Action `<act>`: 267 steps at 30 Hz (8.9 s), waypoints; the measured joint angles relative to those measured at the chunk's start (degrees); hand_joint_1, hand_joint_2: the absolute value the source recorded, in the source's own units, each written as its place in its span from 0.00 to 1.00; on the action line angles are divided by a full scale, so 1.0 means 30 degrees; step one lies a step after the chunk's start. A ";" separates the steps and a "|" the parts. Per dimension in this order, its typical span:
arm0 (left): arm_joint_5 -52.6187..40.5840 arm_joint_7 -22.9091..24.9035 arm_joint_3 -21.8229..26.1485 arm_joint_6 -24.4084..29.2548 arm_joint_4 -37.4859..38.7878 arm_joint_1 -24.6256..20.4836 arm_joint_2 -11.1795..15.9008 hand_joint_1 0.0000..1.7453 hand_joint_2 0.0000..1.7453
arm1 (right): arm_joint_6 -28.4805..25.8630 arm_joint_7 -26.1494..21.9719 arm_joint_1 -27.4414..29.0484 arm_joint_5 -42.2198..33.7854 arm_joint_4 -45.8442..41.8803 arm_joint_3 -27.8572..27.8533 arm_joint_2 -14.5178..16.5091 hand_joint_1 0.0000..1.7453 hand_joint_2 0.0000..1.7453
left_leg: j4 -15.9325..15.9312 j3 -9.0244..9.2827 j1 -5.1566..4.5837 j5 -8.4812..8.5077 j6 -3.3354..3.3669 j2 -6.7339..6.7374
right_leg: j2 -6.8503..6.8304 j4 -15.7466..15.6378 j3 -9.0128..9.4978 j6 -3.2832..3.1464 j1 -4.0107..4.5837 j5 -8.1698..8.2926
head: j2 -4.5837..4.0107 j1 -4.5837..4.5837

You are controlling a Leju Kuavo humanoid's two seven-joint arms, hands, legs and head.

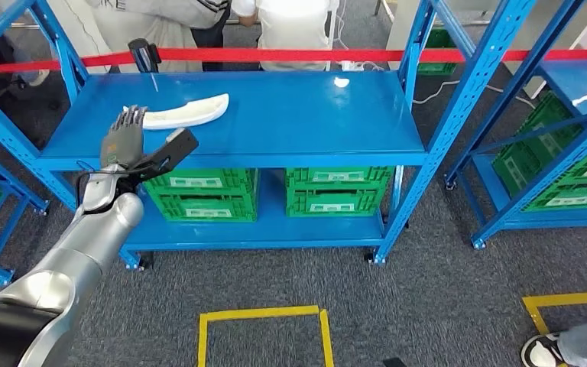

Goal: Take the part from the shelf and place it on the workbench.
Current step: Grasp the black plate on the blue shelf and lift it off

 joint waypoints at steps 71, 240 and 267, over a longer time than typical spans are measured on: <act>-0.0180 -0.0320 -0.0335 -0.0464 0.0129 0.0140 -0.0400 0.00 0.00 | -0.0146 0.0005 -0.0057 0.0024 -0.0004 -0.0168 0.0087 0.00 0.00 | -0.0010 0.0697 -0.0186 -0.0631 -0.0186 -0.0055 | 0.0022 -0.2111 -0.0369 -0.0596 0.0473 0.2634 | 0.0000 -0.0111; 1.0947 -0.6244 -0.3900 0.0612 -0.8973 0.3001 -0.2606 1.00 1.00 | -0.0341 -0.0293 0.0054 0.1313 -0.0005 -0.2302 0.0076 0.00 0.00 | -0.0290 0.0956 -0.0165 -0.0634 -0.0613 -0.0045 | 0.0121 -0.2275 -0.0207 -0.0721 0.0321 0.2447 | 0.0000 0.0058; 1.3638 -0.7910 -0.4138 0.1218 -1.5542 0.5895 -0.1885 1.00 1.00 | -0.0282 -0.0459 0.0174 0.1428 -0.0005 -0.2739 0.0076 0.00 0.00 | -0.0290 0.0952 -0.0165 -0.0643 -0.0601 -0.0041 | 0.0121 -0.2278 -0.0206 -0.0718 0.0320 0.2443 | 0.0000 0.0058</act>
